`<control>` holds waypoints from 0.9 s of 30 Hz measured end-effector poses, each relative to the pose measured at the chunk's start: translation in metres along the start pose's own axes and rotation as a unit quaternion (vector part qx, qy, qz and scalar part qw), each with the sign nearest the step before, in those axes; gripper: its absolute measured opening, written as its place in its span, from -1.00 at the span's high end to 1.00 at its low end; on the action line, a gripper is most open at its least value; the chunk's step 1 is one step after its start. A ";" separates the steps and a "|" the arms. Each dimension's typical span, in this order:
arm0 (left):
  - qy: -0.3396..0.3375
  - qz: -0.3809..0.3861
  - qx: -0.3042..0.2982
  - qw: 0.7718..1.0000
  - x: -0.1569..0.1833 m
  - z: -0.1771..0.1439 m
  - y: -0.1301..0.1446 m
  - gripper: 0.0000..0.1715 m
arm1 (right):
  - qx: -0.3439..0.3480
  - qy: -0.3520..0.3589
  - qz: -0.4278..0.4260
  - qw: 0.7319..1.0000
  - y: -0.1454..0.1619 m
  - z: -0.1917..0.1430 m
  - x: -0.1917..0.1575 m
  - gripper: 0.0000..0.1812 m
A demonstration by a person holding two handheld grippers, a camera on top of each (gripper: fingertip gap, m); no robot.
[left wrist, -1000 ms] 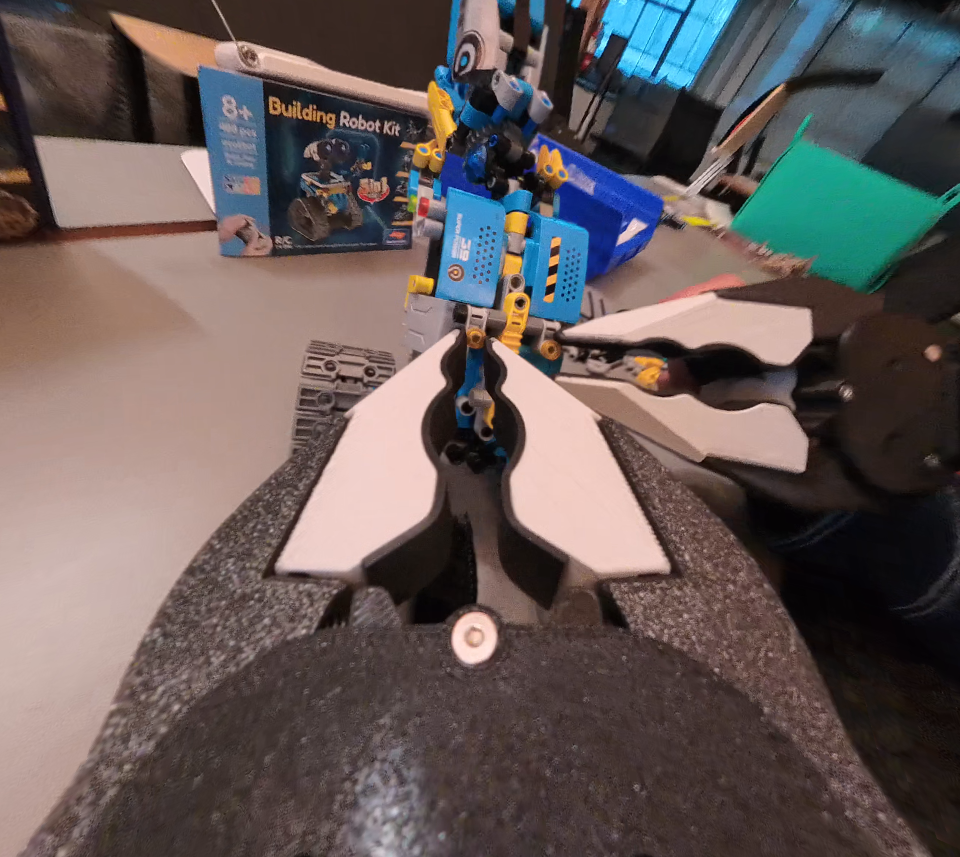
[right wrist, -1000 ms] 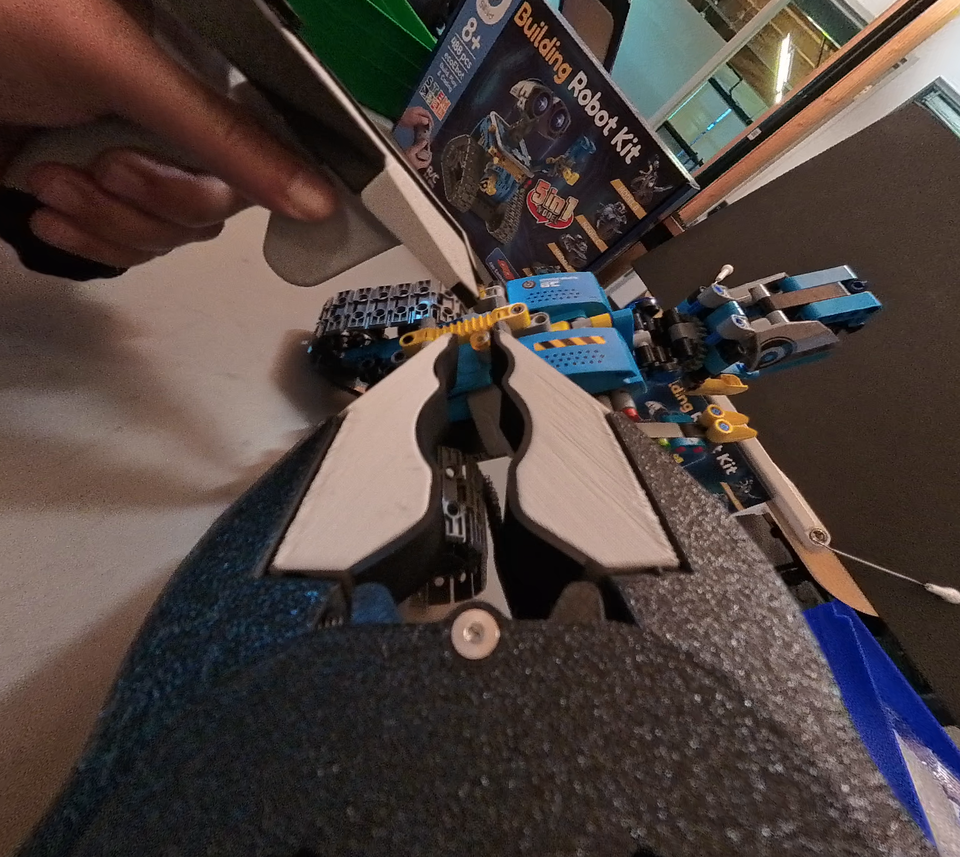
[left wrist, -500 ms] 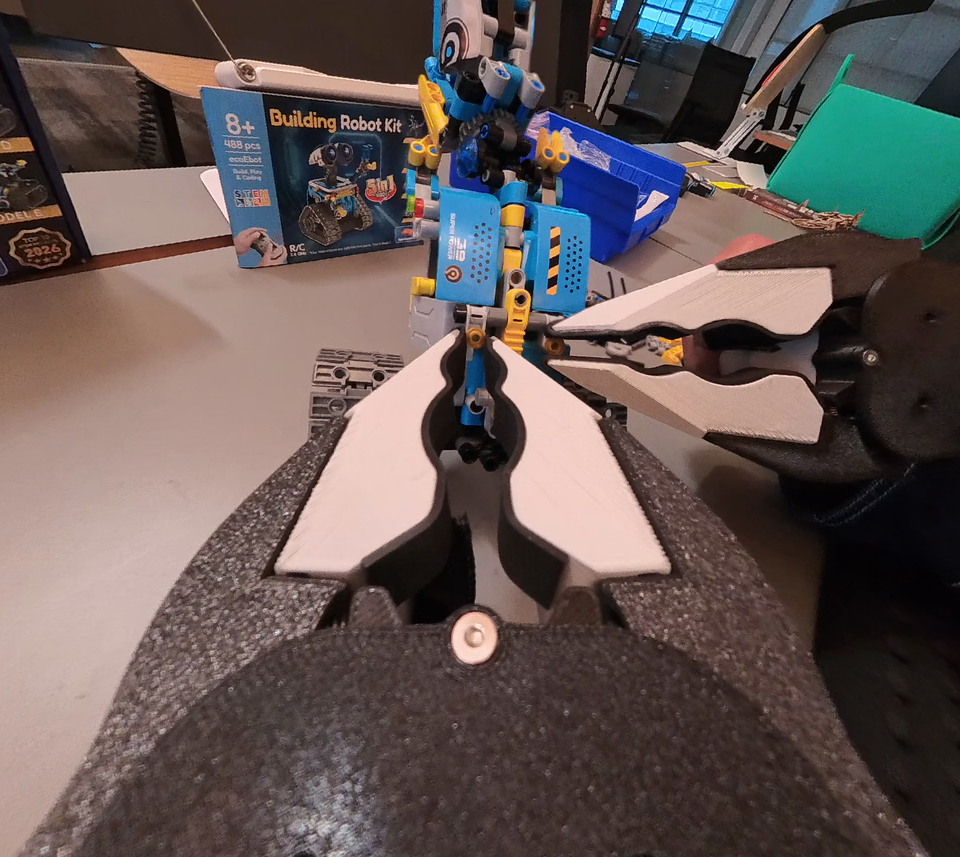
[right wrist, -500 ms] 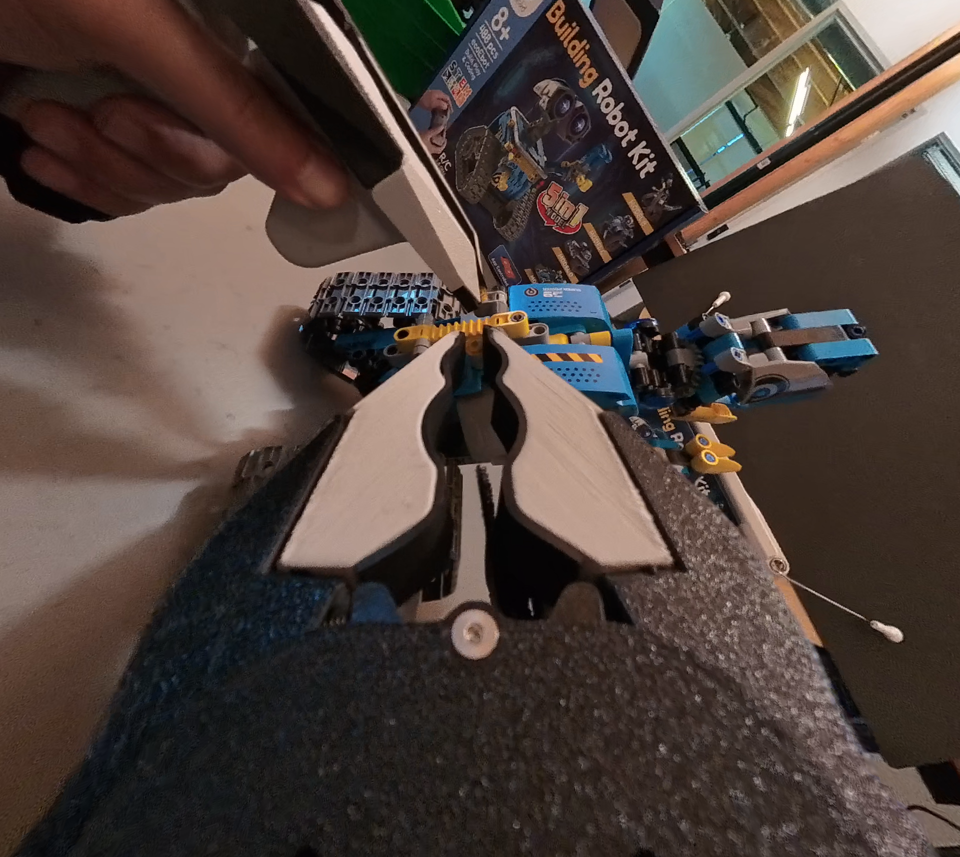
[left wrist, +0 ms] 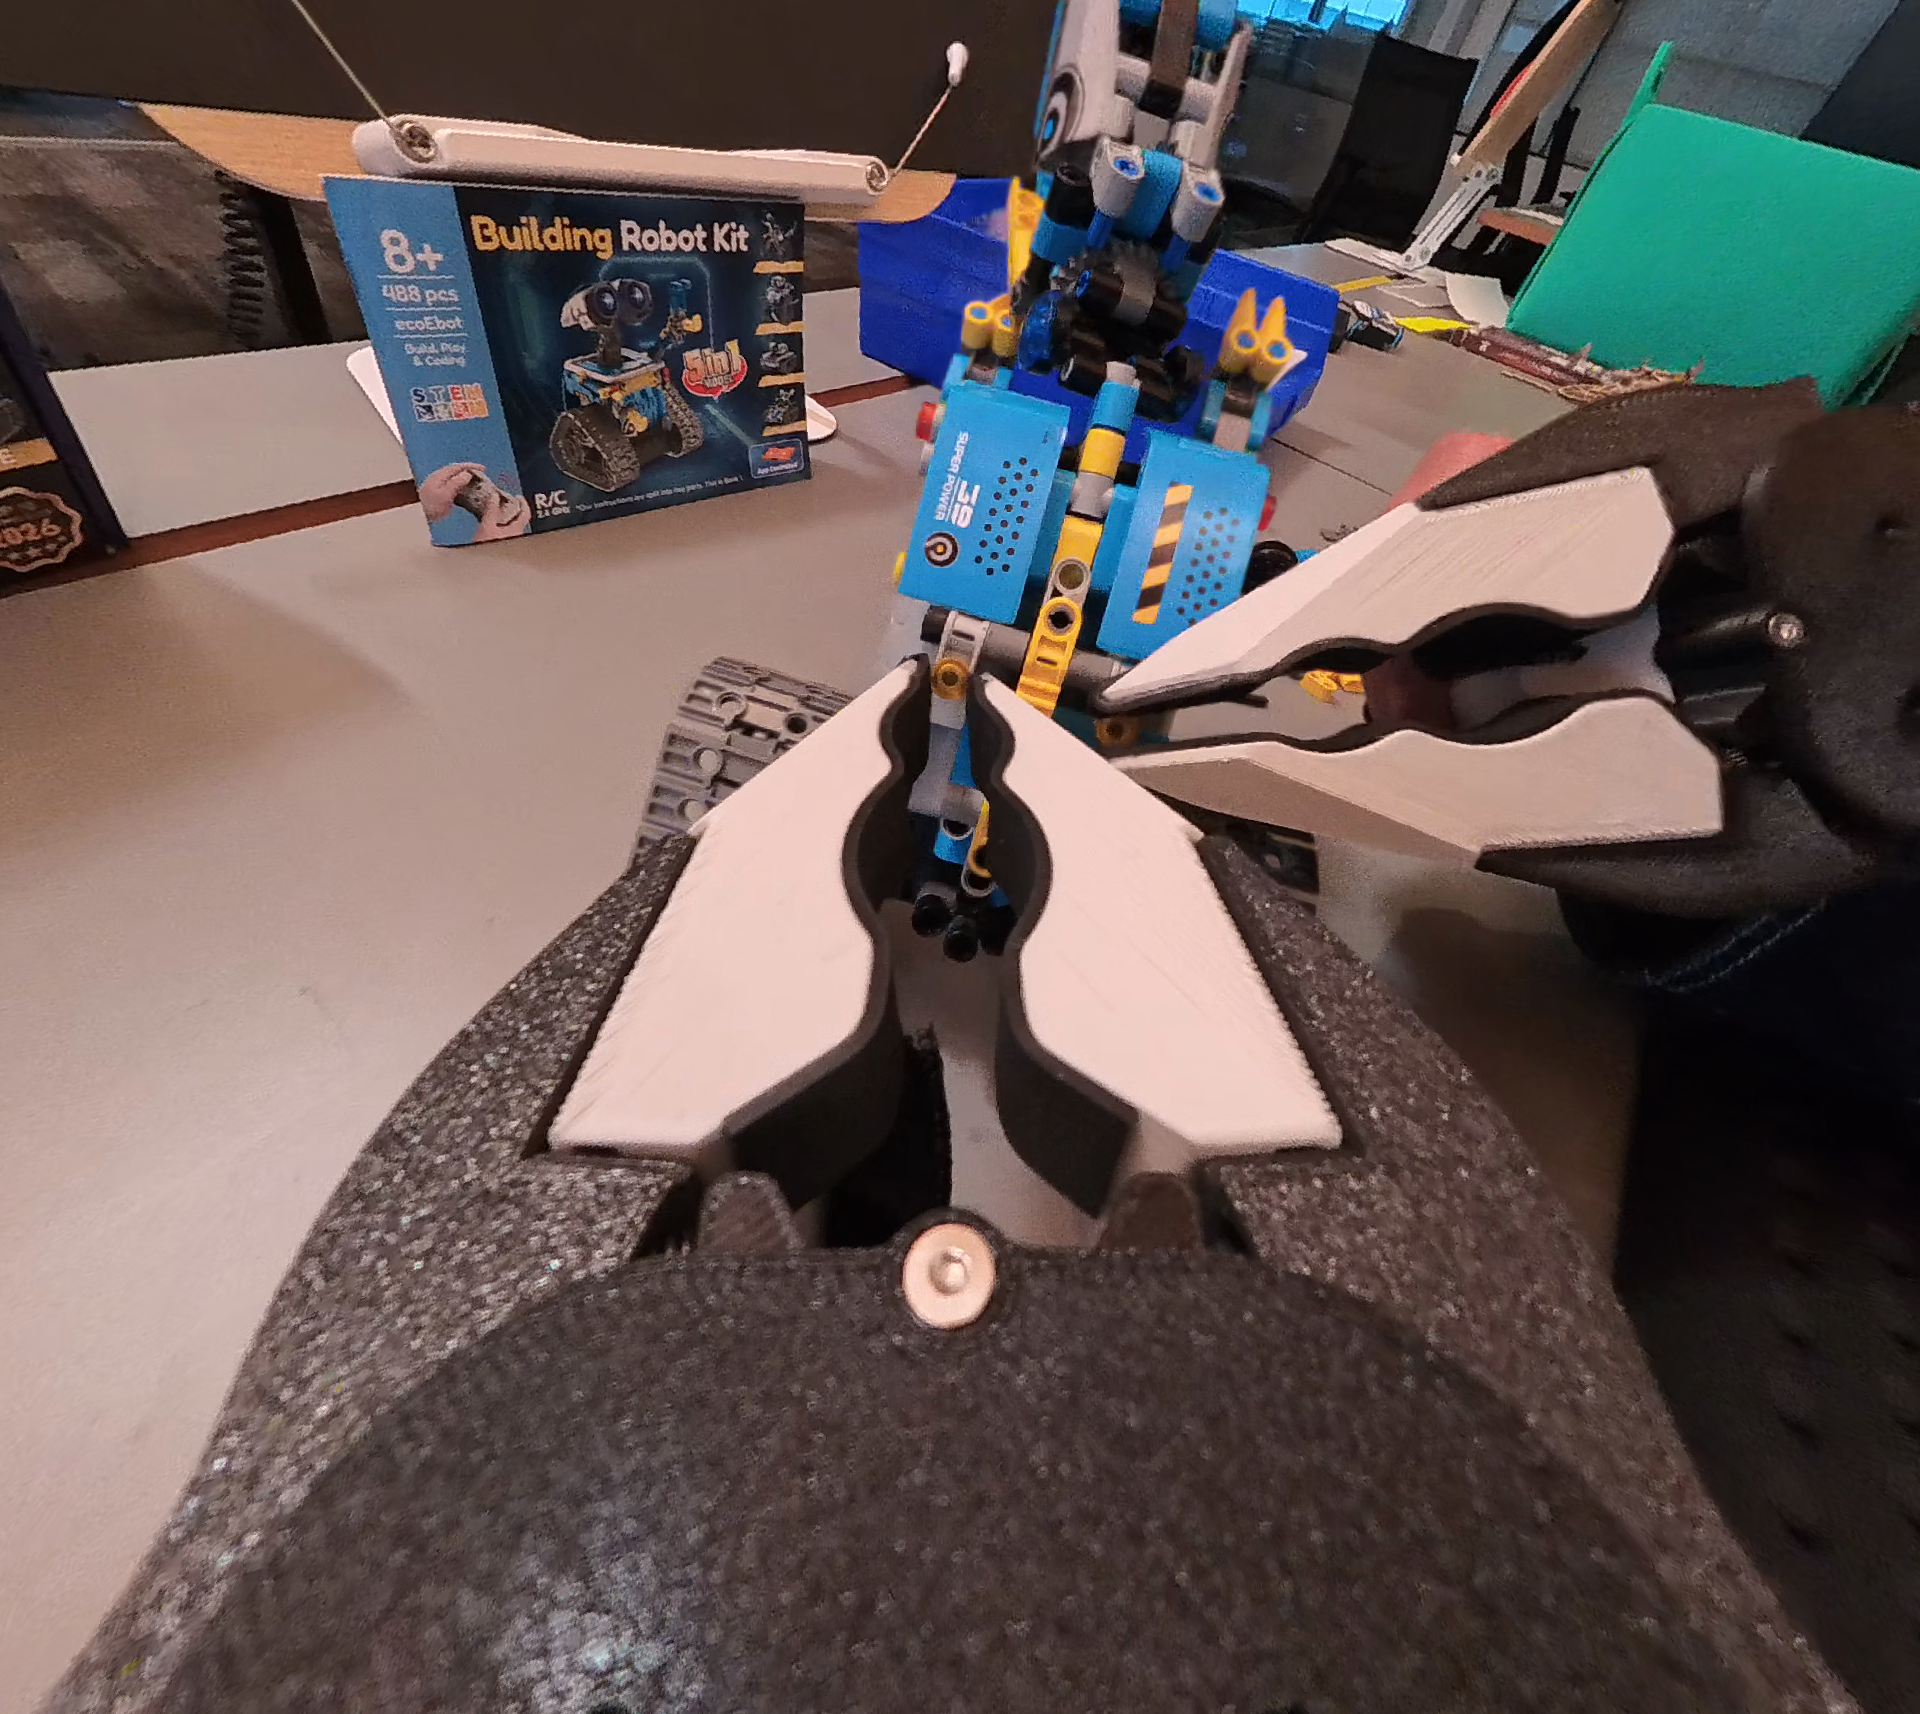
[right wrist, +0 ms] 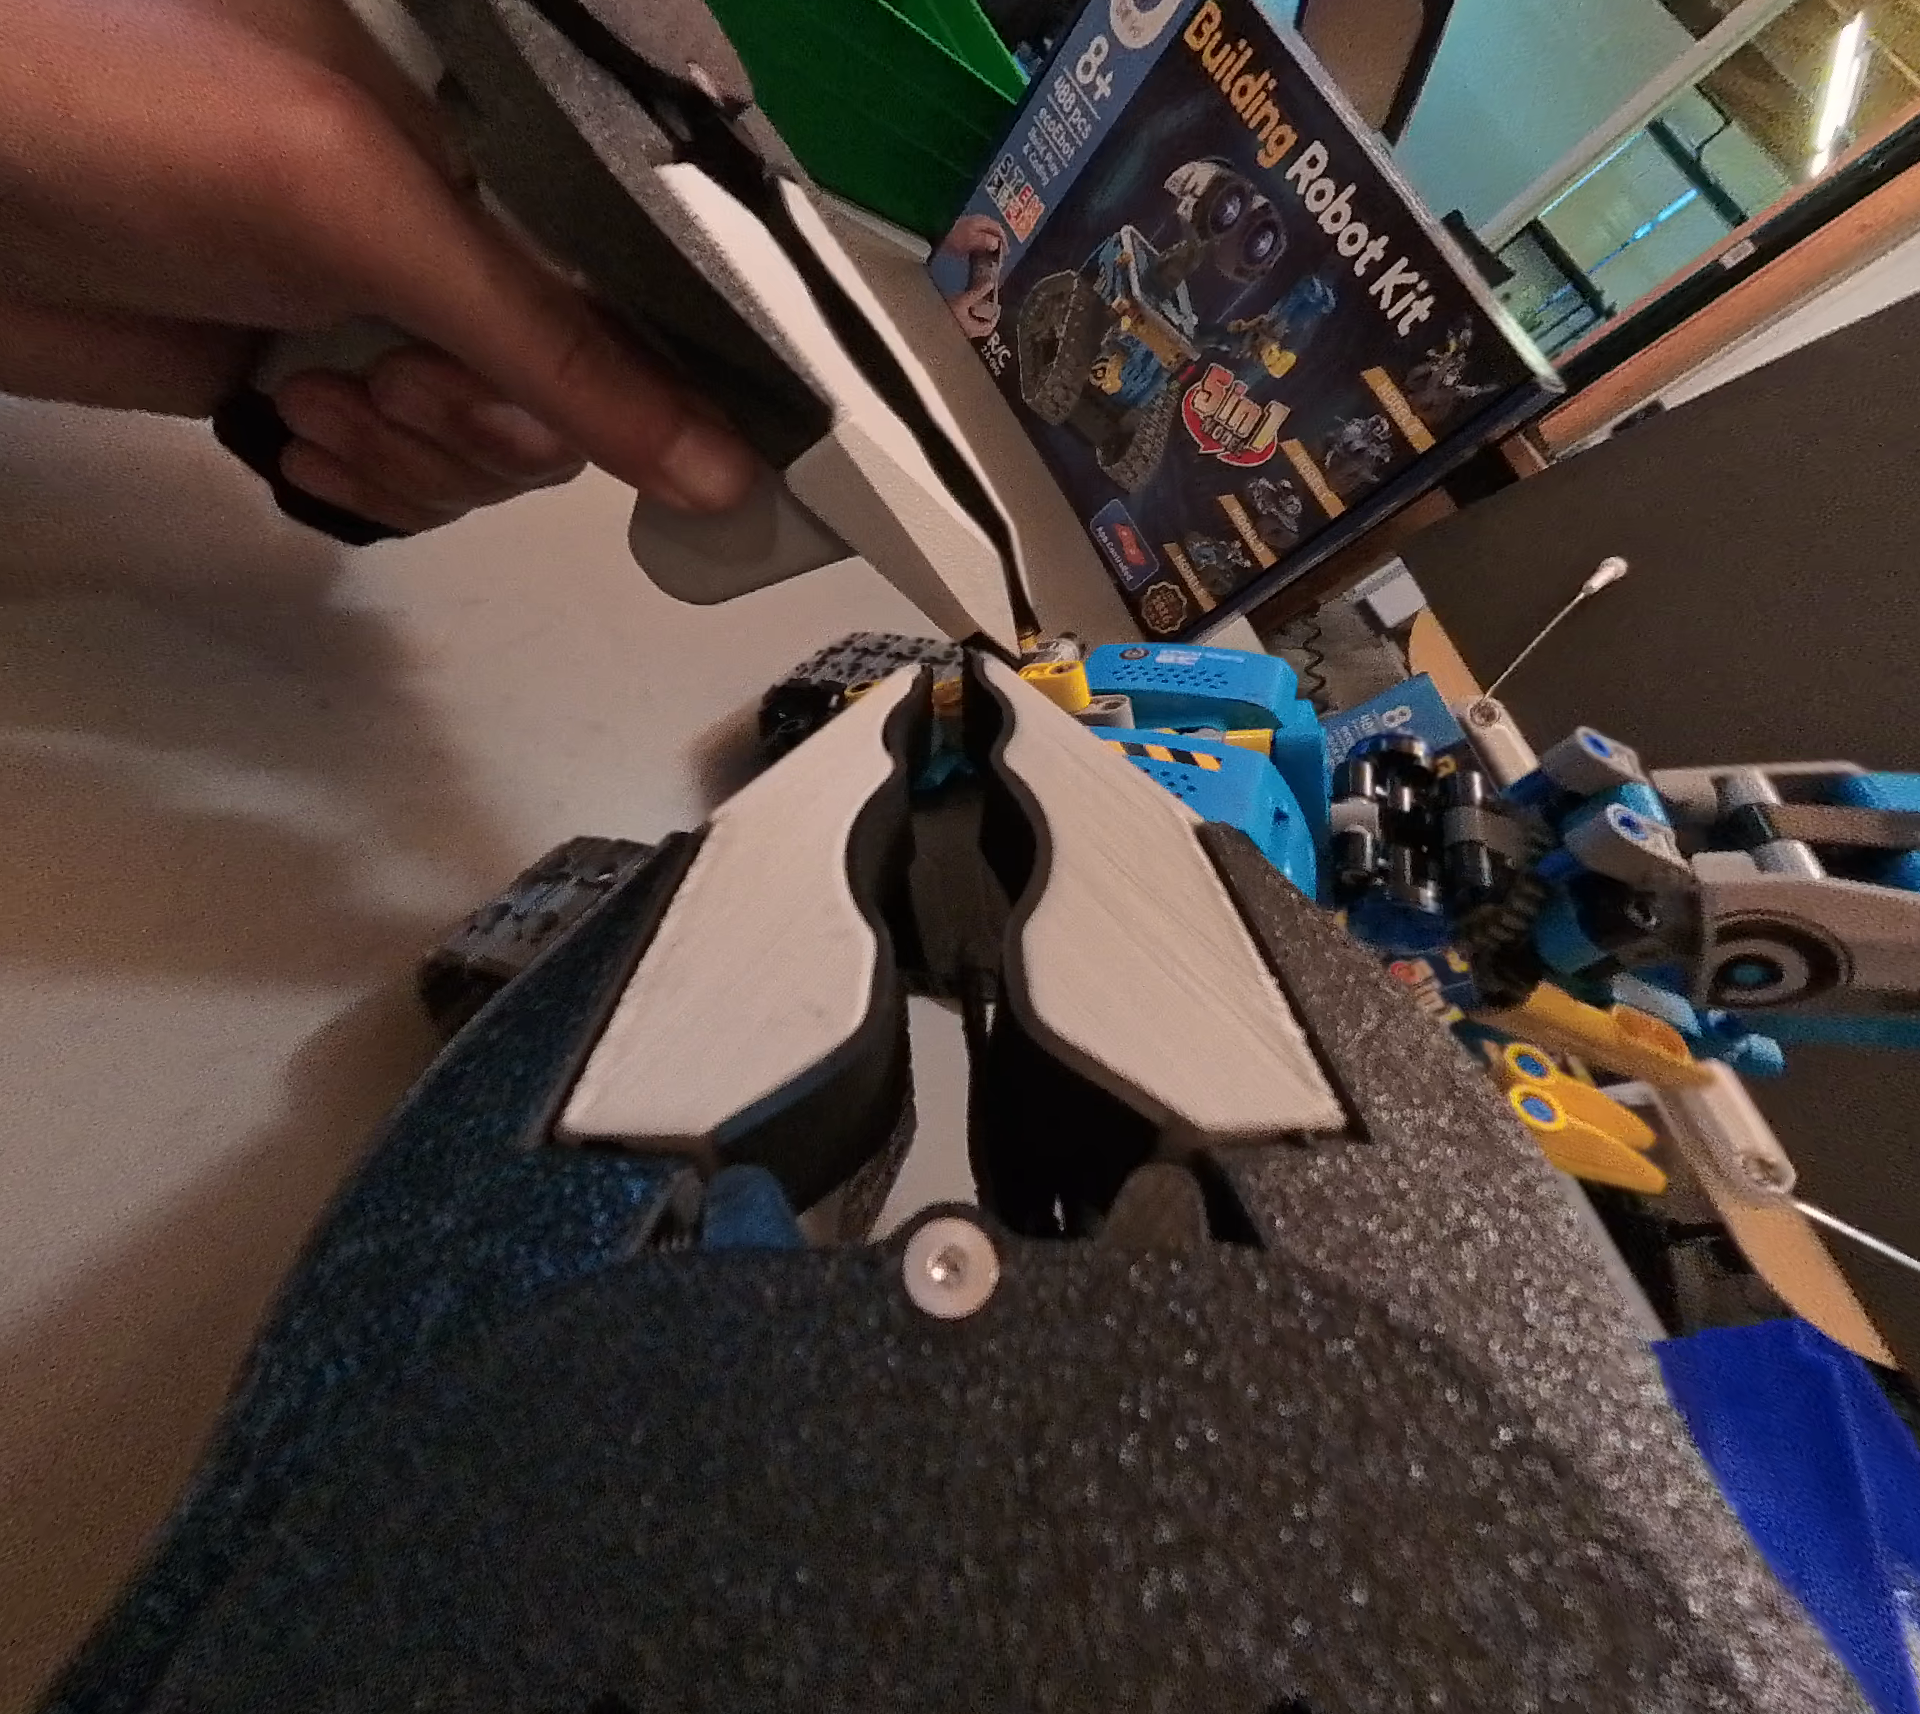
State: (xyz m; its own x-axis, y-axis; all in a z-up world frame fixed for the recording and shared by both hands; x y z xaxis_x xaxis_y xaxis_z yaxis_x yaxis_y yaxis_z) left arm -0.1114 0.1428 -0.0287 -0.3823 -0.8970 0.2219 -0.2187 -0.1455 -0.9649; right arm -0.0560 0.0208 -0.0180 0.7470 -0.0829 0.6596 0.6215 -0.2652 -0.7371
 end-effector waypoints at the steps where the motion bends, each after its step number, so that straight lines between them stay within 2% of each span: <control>1: 0.001 0.003 -0.001 1.000 0.001 0.000 0.000 0.95 | 0.002 0.000 -0.007 1.000 0.001 -0.001 0.001 0.96; 2: 0.002 0.003 -0.002 1.000 0.001 0.001 0.000 0.95 | -0.001 -0.020 0.015 1.000 0.000 -0.001 0.000 0.97; 3: 0.001 0.002 -0.001 1.000 0.000 0.001 0.000 0.94 | -0.002 -0.131 0.012 0.991 -0.001 -0.002 -0.014 1.00; 4: -0.009 0.006 0.000 1.000 -0.003 0.003 -0.001 0.95 | -0.034 -0.161 0.016 0.986 0.002 0.003 -0.030 1.00; 6: -0.016 0.005 -0.001 1.000 -0.009 0.004 -0.005 0.95 | -0.019 -0.129 -0.038 0.991 -0.005 -0.001 -0.037 1.00; 8: 0.004 -0.024 0.011 1.000 -0.012 0.002 -0.003 0.95 | 0.002 -0.145 0.024 0.989 -0.007 -0.004 -0.031 1.00; 10: 0.018 -0.043 0.019 0.999 -0.013 0.000 -0.001 0.95 | -0.012 -0.128 0.014 0.992 0.003 -0.002 -0.031 1.00; 14: 0.017 -0.033 0.011 0.999 -0.014 -0.001 -0.002 0.94 | 0.020 -0.114 0.079 0.990 0.003 -0.005 -0.015 1.00; 19: 0.046 -0.017 0.008 0.999 -0.015 -0.008 -0.003 0.93 | 0.013 -0.048 0.136 0.989 0.012 -0.008 0.008 1.00; 20: 0.052 -0.021 0.014 0.998 -0.017 -0.012 -0.004 0.91 | 0.011 -0.048 0.143 0.988 0.013 -0.010 0.010 1.00; 23: 0.084 -0.028 0.019 0.996 -0.025 -0.018 -0.007 0.60 | -0.001 -0.049 0.168 0.985 0.016 -0.011 0.013 0.99; 25: 0.143 -0.016 -0.002 0.990 -0.022 -0.013 -0.006 0.49 | -0.006 -0.056 0.179 0.982 0.018 -0.010 0.014 0.97; 27: 0.182 0.002 -0.039 0.983 -0.015 -0.004 0.001 0.49 | -0.009 -0.060 0.194 0.979 0.019 -0.011 0.017 0.96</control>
State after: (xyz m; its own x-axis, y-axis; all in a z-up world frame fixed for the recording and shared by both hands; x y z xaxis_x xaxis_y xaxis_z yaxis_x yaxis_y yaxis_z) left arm -0.1098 0.1578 -0.0326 -0.6754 -0.6874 0.2670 -0.2797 -0.0961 -0.9553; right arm -0.0340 0.0036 -0.0189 0.9491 -0.0670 0.3077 0.2821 -0.2536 -0.9252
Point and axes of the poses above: each gripper's, where its closed fingertips meet, z out along the fingers, y out of its underside, x = y × z across the jaws, the point moved 9 cm from there along -z, back along the fingers, and after that the axes turned 11 degrees about y, right-handed, at the moved point
